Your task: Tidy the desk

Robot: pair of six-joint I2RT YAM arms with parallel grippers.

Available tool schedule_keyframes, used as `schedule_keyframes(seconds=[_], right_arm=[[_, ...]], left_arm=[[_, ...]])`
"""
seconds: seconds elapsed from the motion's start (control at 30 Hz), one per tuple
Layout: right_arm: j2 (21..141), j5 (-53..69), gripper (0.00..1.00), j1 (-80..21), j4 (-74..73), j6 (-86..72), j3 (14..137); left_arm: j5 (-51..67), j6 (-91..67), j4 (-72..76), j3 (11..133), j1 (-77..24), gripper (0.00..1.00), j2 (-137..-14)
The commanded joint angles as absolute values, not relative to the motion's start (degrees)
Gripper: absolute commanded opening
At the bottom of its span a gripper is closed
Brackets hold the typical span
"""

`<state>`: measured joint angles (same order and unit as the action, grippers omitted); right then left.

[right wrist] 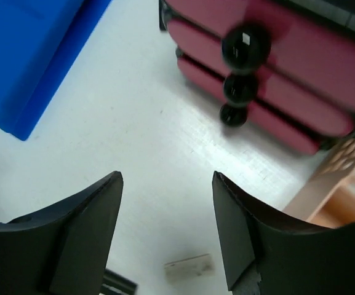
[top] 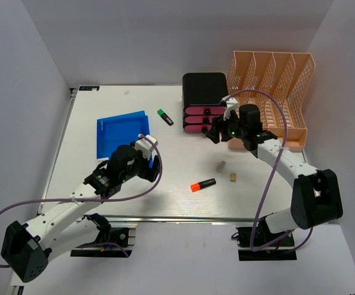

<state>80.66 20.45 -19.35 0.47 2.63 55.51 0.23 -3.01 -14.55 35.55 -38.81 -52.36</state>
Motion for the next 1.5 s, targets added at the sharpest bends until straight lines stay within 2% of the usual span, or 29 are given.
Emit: schedule_keyframes(seconds=[0.0, 0.27, 0.43, 0.67, 1.47], right_arm=[[82.26, 18.12, 0.65, -19.60, 6.41, -9.66, 54.32], [89.89, 13.72, 0.60, -19.86, 13.97, -19.41, 56.24], [98.24, 8.00, 0.57, -20.48, 11.25, -24.69, 61.61], [98.26, 2.92, 0.47, -21.53, 24.85, -29.26, 55.56], [102.39, -2.81, 0.51, -22.06, 33.22, -34.19, 55.72]], left_arm=[[-0.97, -3.25, -13.97, 35.24, -39.02, 0.84, -52.21], [-0.62, -2.90, -13.80, 35.42, -39.02, 0.84, -52.12], [-0.35, -2.81, -13.89, 35.33, -39.02, 0.84, -52.29], [-0.09, -2.55, -13.80, 35.42, -39.02, 0.84, -52.38], [-0.09, -2.46, -13.97, 35.42, -39.02, 0.84, -52.91]])
